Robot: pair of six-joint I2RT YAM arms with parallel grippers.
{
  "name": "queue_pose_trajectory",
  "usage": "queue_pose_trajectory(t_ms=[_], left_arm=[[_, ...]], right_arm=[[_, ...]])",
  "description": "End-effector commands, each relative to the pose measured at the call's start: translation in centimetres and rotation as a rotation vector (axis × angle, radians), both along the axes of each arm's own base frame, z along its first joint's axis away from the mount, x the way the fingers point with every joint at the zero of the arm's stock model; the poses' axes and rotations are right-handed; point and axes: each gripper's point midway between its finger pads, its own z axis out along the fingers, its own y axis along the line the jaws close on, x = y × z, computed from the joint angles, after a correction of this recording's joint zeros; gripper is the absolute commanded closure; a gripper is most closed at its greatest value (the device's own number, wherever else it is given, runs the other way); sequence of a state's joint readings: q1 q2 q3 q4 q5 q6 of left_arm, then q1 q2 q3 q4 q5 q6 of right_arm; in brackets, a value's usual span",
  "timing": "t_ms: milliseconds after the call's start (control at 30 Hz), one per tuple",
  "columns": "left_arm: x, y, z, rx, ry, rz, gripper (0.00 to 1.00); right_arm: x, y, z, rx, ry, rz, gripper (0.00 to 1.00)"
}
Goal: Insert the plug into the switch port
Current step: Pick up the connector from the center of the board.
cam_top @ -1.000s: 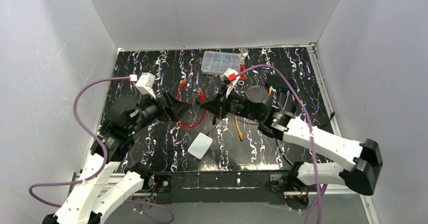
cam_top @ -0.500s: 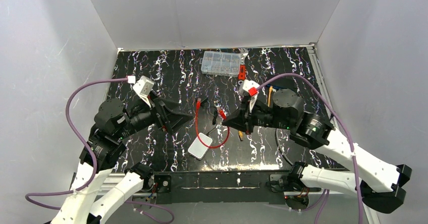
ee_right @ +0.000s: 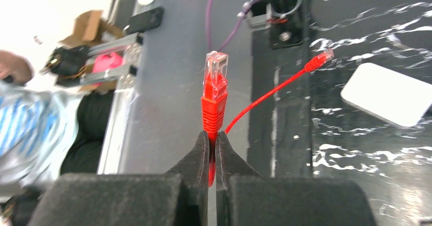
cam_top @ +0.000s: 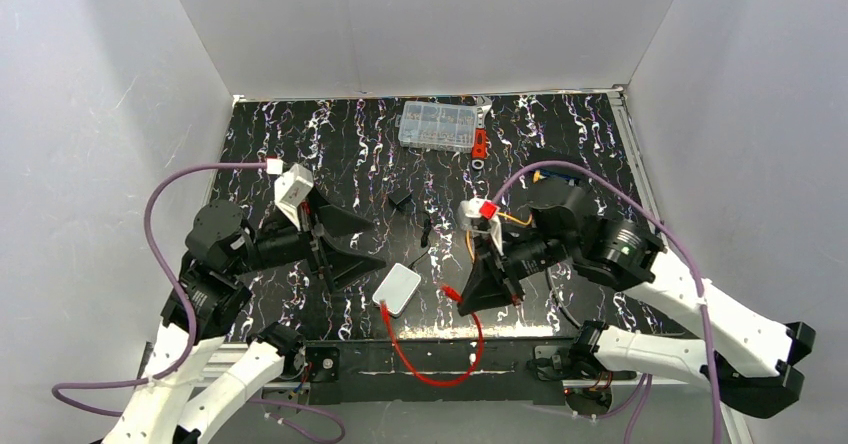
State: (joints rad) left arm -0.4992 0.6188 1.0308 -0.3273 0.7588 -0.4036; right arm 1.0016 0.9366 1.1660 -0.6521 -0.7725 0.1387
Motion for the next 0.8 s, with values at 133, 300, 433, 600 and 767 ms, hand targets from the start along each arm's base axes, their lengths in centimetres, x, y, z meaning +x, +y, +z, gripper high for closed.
queue_pose_trajectory(t_ms=[133, 300, 433, 600, 767], left_arm=[[-2.4, -1.5, -2.1, -0.035, 0.085, -0.217, 0.02], [-2.6, -1.9, -4.2, -0.028, 0.159, -0.265, 0.02], [-2.9, -1.9, -5.9, -0.023, 0.216, -0.284, 0.02], [-3.7, -2.0, -7.5, -0.051, 0.295, -0.319, 0.02], [-4.3, -1.9, -8.4, -0.066, 0.329, -0.337, 0.02]], right_arm=[[-4.0, -0.2, -4.4, -0.08, 0.304, 0.335, 0.99], [-3.7, 0.5, -7.2, -0.157, 0.382, 0.386, 0.99], [-3.4, 1.1, -8.0, -0.158, 0.401, 0.42, 0.99], [-2.7, 2.3, -8.6, -0.147, 0.416, 0.449, 0.99], [-2.1, 3.5, -8.4, -0.126, 0.424, 0.477, 0.99]])
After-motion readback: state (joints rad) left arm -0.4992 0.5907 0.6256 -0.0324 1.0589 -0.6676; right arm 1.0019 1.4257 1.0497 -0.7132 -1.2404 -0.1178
